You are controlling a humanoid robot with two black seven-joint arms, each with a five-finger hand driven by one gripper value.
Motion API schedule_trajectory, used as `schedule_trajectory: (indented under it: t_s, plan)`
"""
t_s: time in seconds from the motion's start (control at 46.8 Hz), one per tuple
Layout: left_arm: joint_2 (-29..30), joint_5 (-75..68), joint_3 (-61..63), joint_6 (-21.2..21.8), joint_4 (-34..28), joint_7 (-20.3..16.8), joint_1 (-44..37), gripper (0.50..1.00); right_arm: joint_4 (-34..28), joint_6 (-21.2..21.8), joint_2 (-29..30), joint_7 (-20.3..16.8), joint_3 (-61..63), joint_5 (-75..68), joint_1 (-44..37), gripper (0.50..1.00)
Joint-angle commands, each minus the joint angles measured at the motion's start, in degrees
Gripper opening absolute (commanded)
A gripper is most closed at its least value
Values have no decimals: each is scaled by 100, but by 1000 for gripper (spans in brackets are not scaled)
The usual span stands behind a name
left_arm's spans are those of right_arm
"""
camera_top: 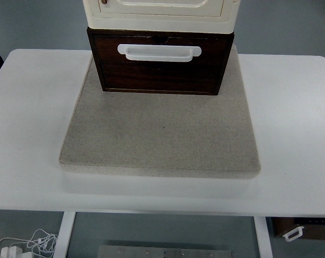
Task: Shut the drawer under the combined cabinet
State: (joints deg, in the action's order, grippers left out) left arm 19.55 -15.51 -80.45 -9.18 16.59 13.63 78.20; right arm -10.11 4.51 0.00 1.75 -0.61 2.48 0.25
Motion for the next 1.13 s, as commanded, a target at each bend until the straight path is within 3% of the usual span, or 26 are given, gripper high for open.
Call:
schedule_trajectory:
  t_s: [0.0, 0.342, 0.534, 0.705, 1.112]
  plan:
    - [-30, 100, -6, 4, -15, 8, -165, 999, 0, -2, 0, 1, 0, -2, 1, 952]
    - [-276, 707, -6, -198, 46, -9, -1052, 999, 0, -2, 0, 1, 0, -20, 27, 952]
    - [-530, 733, -6, -637, 46, -159, -1430, 999, 0, -2, 0, 1, 9, -28, 27, 952]
    - [-645, 751, -6, -1209, -6, -510, -1624, 999, 0, -2, 0, 0, 9, -37, 27, 952]
    - [-979, 1120, -6, -1209, -24, -976, -1765, 999, 0, -2, 0, -8, 9, -28, 27, 952]
